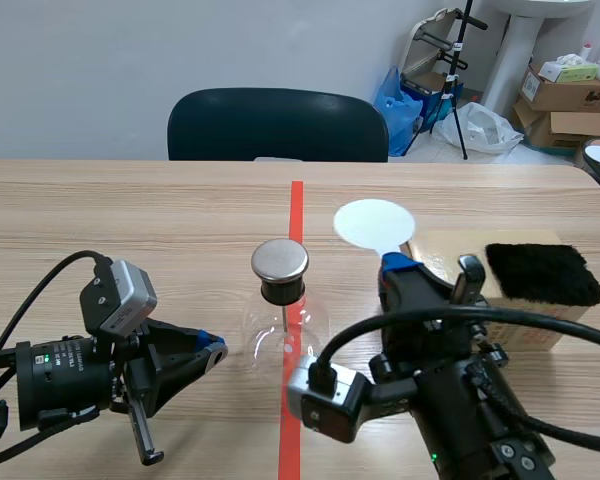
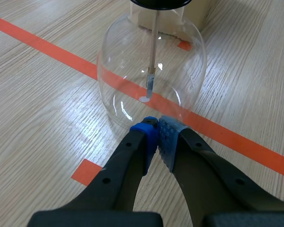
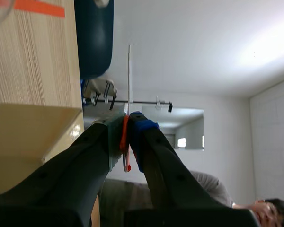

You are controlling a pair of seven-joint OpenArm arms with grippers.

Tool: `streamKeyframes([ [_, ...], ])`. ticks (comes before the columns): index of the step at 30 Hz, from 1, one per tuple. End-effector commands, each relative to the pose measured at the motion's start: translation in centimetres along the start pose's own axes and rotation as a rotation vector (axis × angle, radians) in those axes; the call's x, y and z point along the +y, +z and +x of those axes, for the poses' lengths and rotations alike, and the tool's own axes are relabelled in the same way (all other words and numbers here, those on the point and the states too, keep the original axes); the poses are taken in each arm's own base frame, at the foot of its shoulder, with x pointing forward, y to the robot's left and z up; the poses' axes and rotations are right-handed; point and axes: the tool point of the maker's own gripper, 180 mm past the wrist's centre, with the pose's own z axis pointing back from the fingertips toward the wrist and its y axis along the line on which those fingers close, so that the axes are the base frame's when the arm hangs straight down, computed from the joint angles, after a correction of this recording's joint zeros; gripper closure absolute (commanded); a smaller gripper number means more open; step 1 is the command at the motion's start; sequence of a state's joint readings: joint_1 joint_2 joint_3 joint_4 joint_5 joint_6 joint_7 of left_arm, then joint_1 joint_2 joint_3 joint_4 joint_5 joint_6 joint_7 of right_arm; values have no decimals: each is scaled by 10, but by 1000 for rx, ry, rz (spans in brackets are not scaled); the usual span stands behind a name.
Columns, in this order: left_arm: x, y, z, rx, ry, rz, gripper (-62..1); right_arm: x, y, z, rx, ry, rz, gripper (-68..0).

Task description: Do the electroscope experiment

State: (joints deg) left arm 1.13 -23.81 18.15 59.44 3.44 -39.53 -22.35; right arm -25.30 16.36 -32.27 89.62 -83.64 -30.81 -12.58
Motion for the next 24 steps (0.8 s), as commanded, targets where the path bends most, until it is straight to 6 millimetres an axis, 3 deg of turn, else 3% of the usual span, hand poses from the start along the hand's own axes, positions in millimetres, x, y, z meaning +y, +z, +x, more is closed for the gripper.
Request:
streamKeyframes([
  [1, 0, -2, 9, -32, 0, -2, -38, -7, -2, -9, 34, 5, -26, -9],
  [15, 0, -2, 9, -33, 1, -2, -38, -7, 2, -44, 235, 2, -26, -9],
  [24, 0, -2, 9, -32, 1, -2, -38, -7, 1, -40, 207, 2, -26, -9],
])
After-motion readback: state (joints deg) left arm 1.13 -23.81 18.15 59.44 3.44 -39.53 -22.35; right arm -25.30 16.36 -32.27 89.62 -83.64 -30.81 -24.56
